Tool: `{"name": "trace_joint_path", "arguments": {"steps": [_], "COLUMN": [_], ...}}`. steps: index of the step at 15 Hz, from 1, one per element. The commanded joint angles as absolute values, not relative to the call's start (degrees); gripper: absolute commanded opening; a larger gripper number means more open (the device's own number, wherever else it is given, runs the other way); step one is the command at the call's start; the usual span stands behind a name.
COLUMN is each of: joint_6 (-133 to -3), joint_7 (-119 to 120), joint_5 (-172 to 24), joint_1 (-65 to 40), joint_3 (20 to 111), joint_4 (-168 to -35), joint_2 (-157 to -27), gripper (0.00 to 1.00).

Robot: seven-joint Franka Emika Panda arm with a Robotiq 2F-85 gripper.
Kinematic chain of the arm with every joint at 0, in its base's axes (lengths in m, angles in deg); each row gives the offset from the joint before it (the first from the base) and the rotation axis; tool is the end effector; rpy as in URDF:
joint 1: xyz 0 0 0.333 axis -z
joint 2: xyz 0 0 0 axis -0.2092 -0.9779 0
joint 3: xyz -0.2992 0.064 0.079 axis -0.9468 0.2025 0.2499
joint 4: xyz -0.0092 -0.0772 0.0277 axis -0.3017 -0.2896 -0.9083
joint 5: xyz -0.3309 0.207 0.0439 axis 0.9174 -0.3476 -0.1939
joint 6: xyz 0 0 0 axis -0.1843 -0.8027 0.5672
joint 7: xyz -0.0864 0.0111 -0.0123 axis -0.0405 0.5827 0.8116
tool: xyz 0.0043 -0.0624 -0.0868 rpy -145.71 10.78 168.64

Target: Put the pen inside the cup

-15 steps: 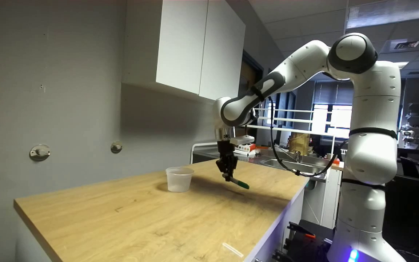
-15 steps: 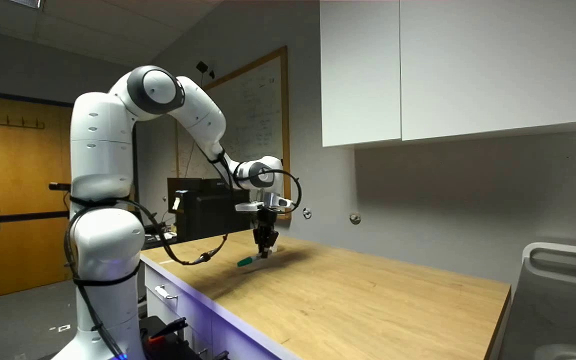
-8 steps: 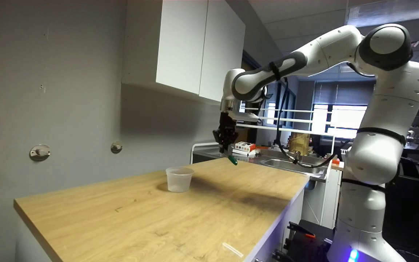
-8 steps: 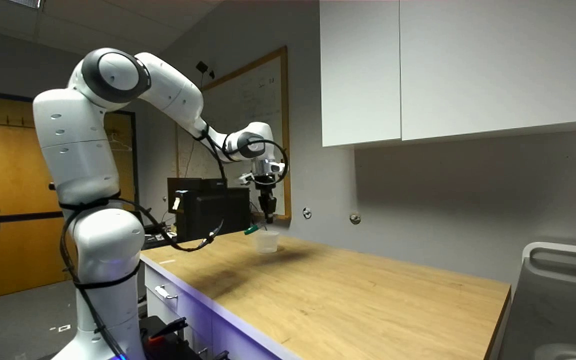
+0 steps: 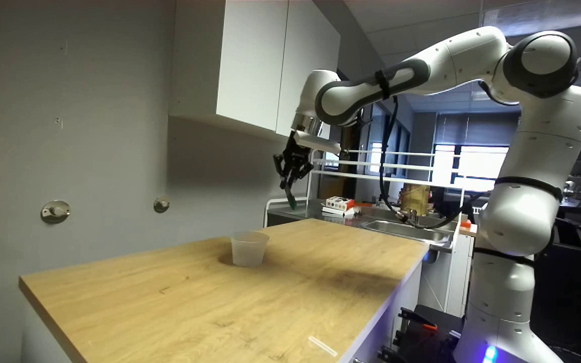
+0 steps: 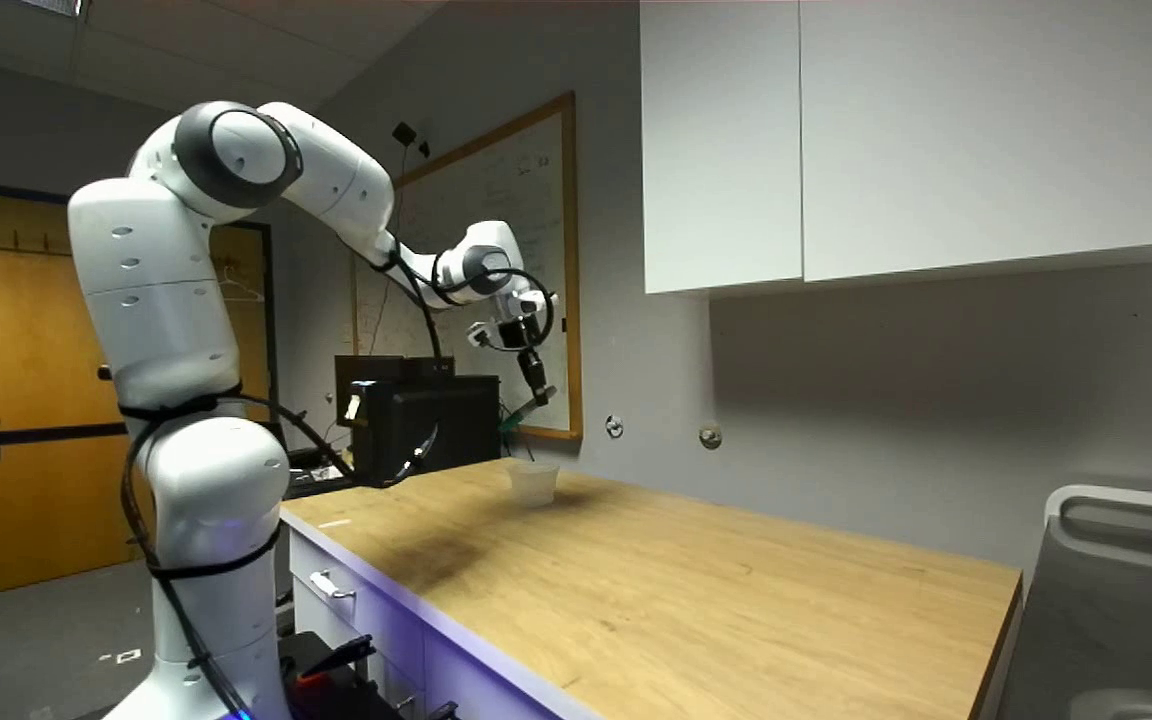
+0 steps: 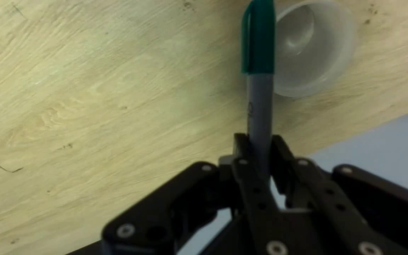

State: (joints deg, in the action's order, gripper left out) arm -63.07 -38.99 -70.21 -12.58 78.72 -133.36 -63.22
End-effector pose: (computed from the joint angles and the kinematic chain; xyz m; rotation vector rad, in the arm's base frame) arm 0.5099 0.0865 0.5158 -2.9711 0.8172 -0.5169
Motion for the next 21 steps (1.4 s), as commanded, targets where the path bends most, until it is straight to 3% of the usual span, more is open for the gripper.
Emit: {"name": "trace_joint_path", "arguments": {"steps": [1,16,17,19,21], "joint_6": [-61.7,-57.22,-56.59,-55.41,-54.28], "joint_7": [-44.18,-45.19,-45.01,-44.92,-44.88], "joint_5": [-66.06,-60.72,-60.91,-60.76,-60.65], "joint_1": [-13.11,-23.18,-23.46,-24.03,-24.44], "joint_3": [81.01,73.39,72.88,71.98,71.42], "joint_4": [-124.65,-101.72,-101.11,-100.29,-99.77], "joint_2": [-70.51,-98.57,-99.05,-99.46,-99.31], "gripper": [0.05,0.06,0.43,0.48,0.63]}}
